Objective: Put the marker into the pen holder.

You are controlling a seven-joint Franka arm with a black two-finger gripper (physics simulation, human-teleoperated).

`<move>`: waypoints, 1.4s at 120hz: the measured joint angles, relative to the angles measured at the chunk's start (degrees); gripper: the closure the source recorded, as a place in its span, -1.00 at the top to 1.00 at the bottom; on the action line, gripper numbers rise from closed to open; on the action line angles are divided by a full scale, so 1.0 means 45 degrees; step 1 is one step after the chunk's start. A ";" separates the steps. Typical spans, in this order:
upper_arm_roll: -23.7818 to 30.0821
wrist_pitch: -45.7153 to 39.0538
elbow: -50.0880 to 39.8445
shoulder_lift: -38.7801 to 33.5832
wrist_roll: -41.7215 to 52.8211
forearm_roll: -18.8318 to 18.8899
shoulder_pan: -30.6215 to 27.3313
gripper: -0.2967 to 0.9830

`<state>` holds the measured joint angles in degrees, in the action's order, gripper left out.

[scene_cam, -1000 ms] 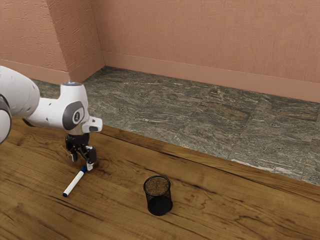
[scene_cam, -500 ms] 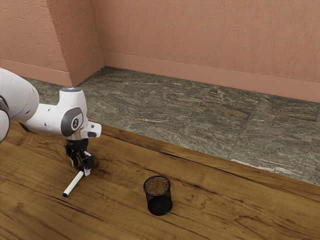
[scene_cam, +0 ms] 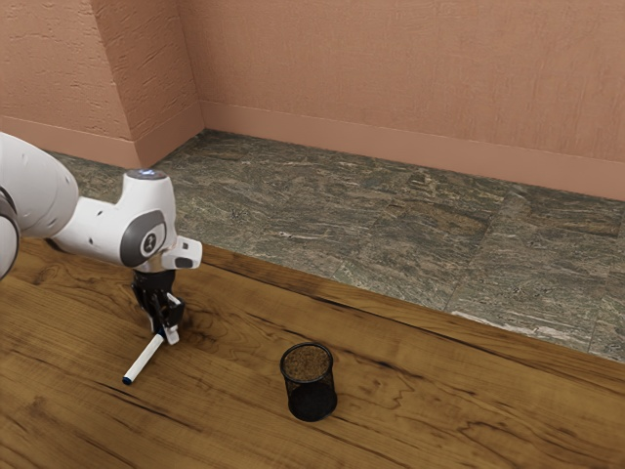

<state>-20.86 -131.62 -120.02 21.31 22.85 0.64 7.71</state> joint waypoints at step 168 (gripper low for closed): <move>0.0283 0.1740 0.0794 -0.6029 -0.1488 -0.1726 0.5720 -0.69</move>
<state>-19.59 -123.79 -116.44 -5.82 16.15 -7.12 33.45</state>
